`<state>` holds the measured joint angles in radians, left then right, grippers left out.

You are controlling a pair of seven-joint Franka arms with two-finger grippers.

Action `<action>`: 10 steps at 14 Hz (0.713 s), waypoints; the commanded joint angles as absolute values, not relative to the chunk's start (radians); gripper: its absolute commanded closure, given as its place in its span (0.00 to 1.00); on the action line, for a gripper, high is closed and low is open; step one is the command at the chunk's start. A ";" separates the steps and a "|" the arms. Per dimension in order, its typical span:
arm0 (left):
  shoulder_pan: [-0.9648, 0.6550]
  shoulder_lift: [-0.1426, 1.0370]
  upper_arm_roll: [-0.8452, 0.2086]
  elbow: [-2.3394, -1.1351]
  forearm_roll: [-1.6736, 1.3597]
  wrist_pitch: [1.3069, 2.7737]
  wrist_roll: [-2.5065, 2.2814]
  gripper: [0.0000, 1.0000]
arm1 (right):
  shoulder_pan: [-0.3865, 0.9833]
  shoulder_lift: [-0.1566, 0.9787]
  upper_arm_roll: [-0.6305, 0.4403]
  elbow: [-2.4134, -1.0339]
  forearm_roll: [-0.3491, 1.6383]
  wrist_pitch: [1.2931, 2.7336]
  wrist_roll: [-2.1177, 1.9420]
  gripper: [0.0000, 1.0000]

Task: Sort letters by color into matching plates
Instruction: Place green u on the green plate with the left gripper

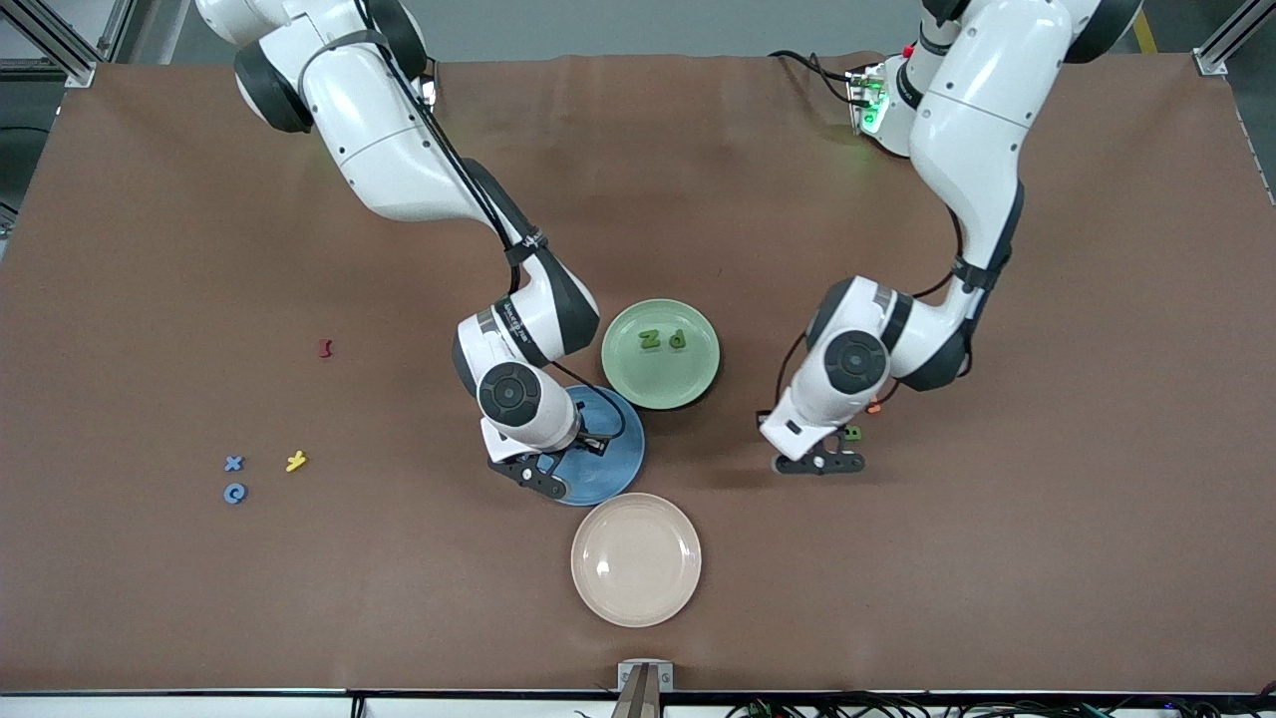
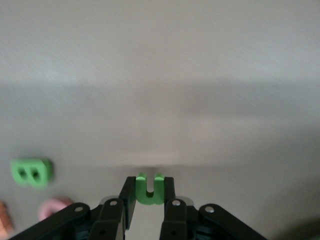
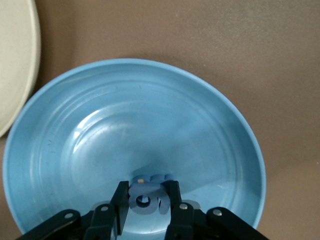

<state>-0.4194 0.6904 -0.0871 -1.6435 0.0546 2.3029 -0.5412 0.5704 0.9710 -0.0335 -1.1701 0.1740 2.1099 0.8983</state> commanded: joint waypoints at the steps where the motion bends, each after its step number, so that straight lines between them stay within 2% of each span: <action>1: -0.521 0.669 -0.080 -1.585 0.061 2.166 -0.685 0.85 | 0.566 0.969 -0.029 -1.149 0.161 2.072 0.907 1.00; 10: -0.713 0.764 -0.080 -1.459 -0.034 2.140 -0.968 0.84 | 0.571 0.977 -0.029 -1.152 0.153 2.100 0.913 0.99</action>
